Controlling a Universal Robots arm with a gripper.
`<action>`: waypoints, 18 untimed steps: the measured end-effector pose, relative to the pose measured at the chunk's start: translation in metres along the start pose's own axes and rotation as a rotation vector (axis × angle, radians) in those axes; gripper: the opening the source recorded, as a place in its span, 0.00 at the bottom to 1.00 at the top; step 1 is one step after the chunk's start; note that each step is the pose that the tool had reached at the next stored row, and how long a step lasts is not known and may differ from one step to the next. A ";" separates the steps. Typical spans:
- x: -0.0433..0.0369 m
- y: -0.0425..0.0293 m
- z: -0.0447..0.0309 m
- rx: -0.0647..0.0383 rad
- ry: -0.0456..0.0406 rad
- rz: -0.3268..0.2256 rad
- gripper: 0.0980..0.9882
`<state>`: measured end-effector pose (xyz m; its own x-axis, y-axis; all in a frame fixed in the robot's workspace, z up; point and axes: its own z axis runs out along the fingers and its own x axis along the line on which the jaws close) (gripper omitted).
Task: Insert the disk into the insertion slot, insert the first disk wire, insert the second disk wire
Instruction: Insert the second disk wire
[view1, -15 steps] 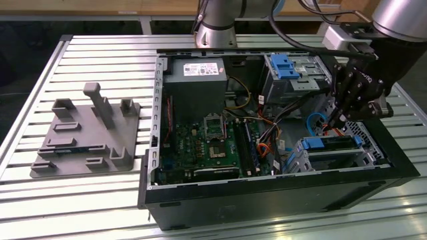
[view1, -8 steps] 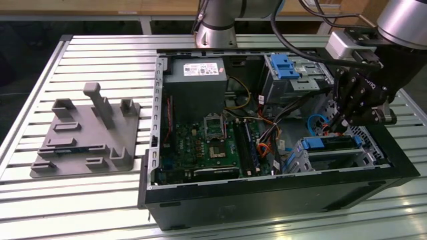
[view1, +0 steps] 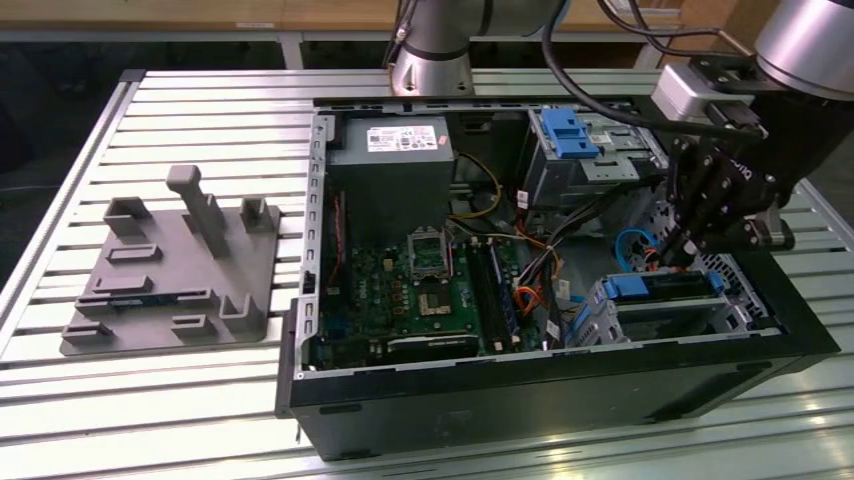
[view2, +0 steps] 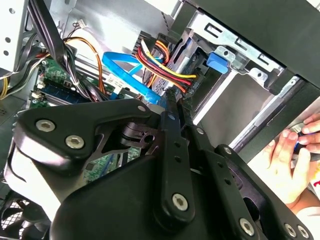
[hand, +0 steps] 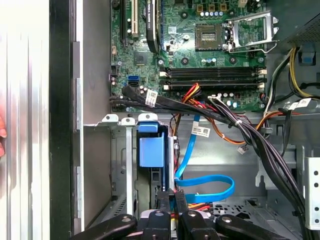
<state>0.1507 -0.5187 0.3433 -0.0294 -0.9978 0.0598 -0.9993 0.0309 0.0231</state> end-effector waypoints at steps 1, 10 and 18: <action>0.0004 0.0000 0.0000 0.000 0.0001 0.000 0.07; 0.0053 -0.0006 0.0008 0.000 -0.0131 0.000 0.07; 0.0093 -0.0008 0.0011 -0.001 -0.0406 -0.001 0.07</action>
<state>0.1512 -0.5281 0.3427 -0.0294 -0.9994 0.0193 -0.9993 0.0298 0.0244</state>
